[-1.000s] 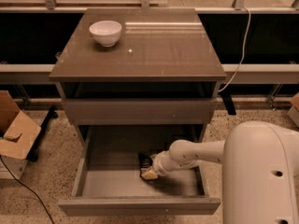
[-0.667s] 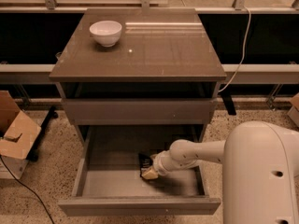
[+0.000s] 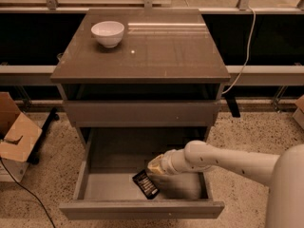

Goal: Pick rxbar chocolate from middle drawer and place on counter

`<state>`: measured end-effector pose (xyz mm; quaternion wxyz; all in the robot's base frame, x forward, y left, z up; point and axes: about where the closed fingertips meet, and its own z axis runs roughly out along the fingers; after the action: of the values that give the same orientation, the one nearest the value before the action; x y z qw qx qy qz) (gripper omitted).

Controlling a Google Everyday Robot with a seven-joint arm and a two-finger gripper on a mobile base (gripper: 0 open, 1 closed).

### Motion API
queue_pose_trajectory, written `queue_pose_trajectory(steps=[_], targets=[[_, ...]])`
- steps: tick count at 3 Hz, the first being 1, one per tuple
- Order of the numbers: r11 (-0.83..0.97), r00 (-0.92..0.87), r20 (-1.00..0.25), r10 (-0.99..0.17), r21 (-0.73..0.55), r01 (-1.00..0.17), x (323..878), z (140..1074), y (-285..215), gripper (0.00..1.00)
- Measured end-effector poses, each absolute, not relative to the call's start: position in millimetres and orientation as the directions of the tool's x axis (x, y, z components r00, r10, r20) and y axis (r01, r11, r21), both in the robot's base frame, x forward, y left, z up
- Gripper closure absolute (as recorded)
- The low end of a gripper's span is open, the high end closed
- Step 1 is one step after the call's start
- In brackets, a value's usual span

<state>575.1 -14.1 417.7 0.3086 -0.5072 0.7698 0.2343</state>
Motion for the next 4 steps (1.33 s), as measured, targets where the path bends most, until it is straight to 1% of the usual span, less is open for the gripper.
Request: queue_pose_trajectory(steps=[1,2,3,4], targets=[[0.363,-0.27,-0.749,-0.605,0.042,-0.931,559,451,-20,1.0],[0.365,-0.272,-0.749,-0.603,0.044,-0.93,559,451,-20,0.81],[0.363,-0.272,-0.749,-0.604,0.046,-0.931,558,450,-18,0.58],[0.364,-0.277,-0.734,-0.62,0.044,-0.93,553,438,1,0.27]])
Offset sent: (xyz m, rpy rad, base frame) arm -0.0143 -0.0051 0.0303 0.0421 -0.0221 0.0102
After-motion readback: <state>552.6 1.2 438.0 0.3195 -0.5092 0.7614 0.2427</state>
